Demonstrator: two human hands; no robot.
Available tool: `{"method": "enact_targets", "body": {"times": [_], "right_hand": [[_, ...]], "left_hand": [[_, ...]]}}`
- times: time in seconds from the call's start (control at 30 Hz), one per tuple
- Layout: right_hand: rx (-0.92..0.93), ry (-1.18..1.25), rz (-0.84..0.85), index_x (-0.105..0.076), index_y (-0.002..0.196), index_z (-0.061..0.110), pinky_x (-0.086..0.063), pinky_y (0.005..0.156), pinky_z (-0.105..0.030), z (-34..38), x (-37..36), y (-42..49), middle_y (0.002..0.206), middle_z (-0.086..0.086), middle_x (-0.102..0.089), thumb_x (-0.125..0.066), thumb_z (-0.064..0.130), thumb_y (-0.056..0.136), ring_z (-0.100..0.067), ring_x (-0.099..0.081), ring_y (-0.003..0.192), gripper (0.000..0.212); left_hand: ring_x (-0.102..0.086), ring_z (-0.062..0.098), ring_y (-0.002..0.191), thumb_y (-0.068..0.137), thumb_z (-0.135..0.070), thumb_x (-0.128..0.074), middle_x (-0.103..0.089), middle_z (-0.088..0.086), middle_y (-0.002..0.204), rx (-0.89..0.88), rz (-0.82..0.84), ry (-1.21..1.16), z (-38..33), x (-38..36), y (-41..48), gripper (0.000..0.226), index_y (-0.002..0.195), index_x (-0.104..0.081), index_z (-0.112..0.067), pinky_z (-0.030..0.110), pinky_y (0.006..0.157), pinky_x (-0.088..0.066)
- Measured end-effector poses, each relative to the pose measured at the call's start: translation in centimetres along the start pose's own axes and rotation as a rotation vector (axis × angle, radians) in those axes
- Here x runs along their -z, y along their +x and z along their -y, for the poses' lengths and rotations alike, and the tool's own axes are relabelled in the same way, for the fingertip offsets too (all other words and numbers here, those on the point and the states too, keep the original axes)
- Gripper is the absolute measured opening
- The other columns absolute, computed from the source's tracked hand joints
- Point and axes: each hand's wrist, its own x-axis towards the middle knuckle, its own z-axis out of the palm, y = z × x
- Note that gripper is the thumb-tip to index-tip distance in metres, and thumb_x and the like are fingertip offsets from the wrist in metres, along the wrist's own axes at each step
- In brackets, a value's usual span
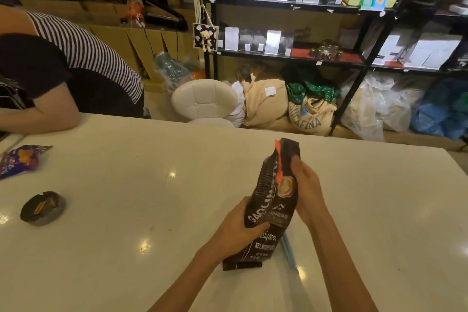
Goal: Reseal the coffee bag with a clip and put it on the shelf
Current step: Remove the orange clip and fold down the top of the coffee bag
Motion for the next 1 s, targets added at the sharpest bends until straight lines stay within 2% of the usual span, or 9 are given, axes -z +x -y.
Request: {"method": "enact_targets", "body": {"times": [0.1,0.2,0.4,0.47,0.57,0.67,0.77,0.87,1.0], "right_hand": [[0.067,0.025,-0.097,-0.073,0.102,0.011,-0.061,0.061,-0.034,1.5,-0.6,0.9,0.089,-0.013,-0.08,-0.071,0.04,0.086,-0.026,-0.076,0.075,0.033],[0.095,0.11,-0.239,-0.072,0.097,0.009,-0.06,0.056,-0.032,1.6,-1.2,1.3,0.08,-0.008,-0.079,-0.066,0.032,0.094,-0.022,-0.075,0.068,0.024],[0.223,0.017,-0.466,-0.068,0.092,0.005,-0.057,0.071,-0.041,2.5,-3.7,2.3,0.084,-0.011,-0.073,-0.064,0.027,0.096,-0.024,-0.069,0.072,0.023],[0.28,-0.058,-0.402,-0.067,0.094,0.01,-0.058,0.077,-0.044,3.8,-4.1,2.7,0.094,-0.014,-0.074,-0.062,0.028,0.098,-0.028,-0.071,0.083,0.019],[0.281,-0.32,-0.125,-0.062,0.107,0.028,-0.059,0.088,-0.043,6.8,-4.6,3.6,0.11,-0.006,-0.073,-0.055,0.047,0.098,-0.023,-0.071,0.1,0.022],[0.22,-0.569,0.063,-0.054,0.116,0.035,-0.058,0.086,-0.038,7.0,-5.4,3.6,0.114,0.004,-0.071,-0.059,0.066,0.086,-0.014,-0.071,0.101,0.044],[0.425,-0.712,-0.116,-0.06,0.1,0.036,-0.058,0.074,-0.031,4.7,-6.7,2.7,0.092,0.015,-0.072,-0.059,0.059,0.089,-0.001,-0.07,0.082,0.025],[0.573,-0.759,-0.182,-0.064,0.111,0.016,-0.057,0.074,-0.033,5.7,-6.9,3.2,0.093,0.01,-0.07,-0.055,0.041,0.1,-0.006,-0.067,0.079,0.029],[0.241,-0.479,0.03,-0.06,0.121,0.029,-0.059,0.085,-0.039,5.9,-6.1,3.3,0.109,0.001,-0.075,-0.05,0.061,0.094,-0.015,-0.075,0.093,0.043]], "left_hand": [[-0.066,-0.007,0.104,0.077,-0.045,-0.077,-0.067,-0.021,0.114,0.017,-0.011,-0.117,-0.6,-0.6,-0.8,0.063,0.128,-0.039,-0.042,0.016,0.08,-0.055],[-0.067,-0.005,0.104,0.077,-0.044,-0.077,-0.067,-0.031,0.111,0.022,-0.007,-0.216,-1.1,-1.1,-1.7,0.064,0.128,-0.038,-0.046,0.014,0.076,-0.056],[-0.072,0.004,0.099,0.081,-0.04,-0.076,-0.074,-0.019,0.107,0.07,-0.068,-0.341,-1.3,-1.1,-2.8,0.043,0.119,-0.056,-0.037,0.019,0.075,-0.059],[-0.074,0.009,0.097,0.089,-0.032,-0.072,-0.077,-0.01,0.105,0.061,-0.107,-0.349,-1.6,0.0,-2.4,0.029,0.116,-0.061,-0.031,0.022,0.075,-0.06],[-0.076,0.014,0.09,0.097,-0.027,-0.063,-0.08,-0.004,0.096,0.062,-0.167,-0.347,-2.3,1.7,-2.1,0.012,0.105,-0.067,-0.02,0.022,0.072,-0.06],[-0.076,0.016,0.081,0.102,-0.024,-0.054,-0.079,0.0,0.085,0.026,-0.271,-0.281,-2.7,2.6,-1.6,0.02,0.093,-0.069,-0.014,0.023,0.067,-0.06],[-0.076,0.012,0.074,0.104,-0.026,-0.048,-0.079,-0.004,0.077,-0.027,-0.332,-0.243,-3.6,2.5,-1.5,0.029,0.086,-0.07,-0.017,0.019,0.061,-0.058],[-0.077,0.015,0.08,0.104,-0.033,-0.045,-0.08,0.0,0.085,-0.085,-0.326,-0.249,-4.1,1.8,-1.8,0.036,0.091,-0.073,-0.016,0.025,0.067,-0.062],[-0.077,0.016,0.083,0.103,-0.037,-0.045,-0.079,0.003,0.09,-0.146,-0.298,-0.27,-4.7,2.7,-1.7,0.033,0.1,-0.07,-0.014,0.025,0.069,-0.061]]}}
